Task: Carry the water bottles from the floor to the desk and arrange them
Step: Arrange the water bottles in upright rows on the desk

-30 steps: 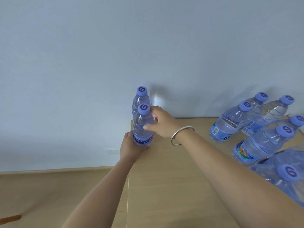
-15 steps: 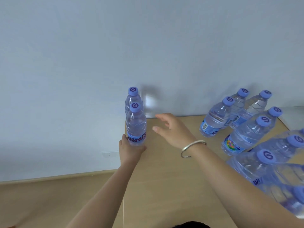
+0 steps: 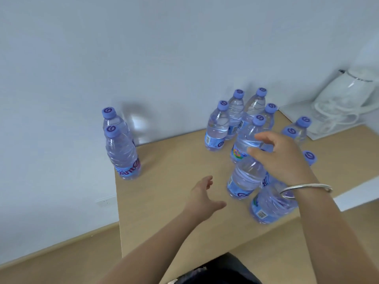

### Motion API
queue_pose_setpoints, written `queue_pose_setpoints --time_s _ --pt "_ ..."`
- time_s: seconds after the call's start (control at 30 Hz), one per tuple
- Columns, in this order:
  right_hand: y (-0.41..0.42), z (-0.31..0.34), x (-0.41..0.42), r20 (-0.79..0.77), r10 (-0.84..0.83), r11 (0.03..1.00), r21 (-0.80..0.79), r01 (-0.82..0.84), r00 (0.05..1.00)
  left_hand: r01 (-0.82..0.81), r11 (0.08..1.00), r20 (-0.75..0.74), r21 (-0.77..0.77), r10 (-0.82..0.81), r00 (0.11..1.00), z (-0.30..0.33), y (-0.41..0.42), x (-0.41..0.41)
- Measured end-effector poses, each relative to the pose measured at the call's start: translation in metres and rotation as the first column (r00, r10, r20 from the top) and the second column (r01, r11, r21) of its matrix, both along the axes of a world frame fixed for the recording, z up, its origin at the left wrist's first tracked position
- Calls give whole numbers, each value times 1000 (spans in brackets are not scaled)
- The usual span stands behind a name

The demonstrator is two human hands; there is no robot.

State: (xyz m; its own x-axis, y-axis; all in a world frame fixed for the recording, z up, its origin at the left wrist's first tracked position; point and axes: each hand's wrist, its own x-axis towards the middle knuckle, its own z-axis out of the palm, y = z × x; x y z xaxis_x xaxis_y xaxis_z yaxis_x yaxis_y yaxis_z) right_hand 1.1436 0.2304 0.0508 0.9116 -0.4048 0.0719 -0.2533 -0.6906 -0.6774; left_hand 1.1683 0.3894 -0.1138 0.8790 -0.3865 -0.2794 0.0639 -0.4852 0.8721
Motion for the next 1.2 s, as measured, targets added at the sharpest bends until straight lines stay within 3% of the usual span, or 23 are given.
queue_pose_setpoints --time_s 0.17,0.33,0.63,0.93,1.03,1.13,1.2 --pt "-6 -17 3 -250 1 999 51 12 968 115 992 74 58 -120 990 13 -30 1" --pt "-7 -26 8 -289 -54 998 -27 48 956 141 986 94 92 -149 984 15 -37 7" --pt "6 -22 6 -94 -11 999 -40 8 995 142 987 88 79 -149 985 12 -16 11" --pt "39 17 24 246 106 978 149 -145 963 -7 971 76 -237 25 997 51 38 3" --pt "44 23 38 164 250 924 255 -286 954 20 943 -6 -332 -24 1000 73 64 -2" --pt "55 21 45 37 510 749 473 -465 859 112 909 -89 -402 -161 983 89 90 -4" --pt "68 12 48 29 580 684 526 -506 814 102 906 -144 -411 -175 974 94 106 -5"
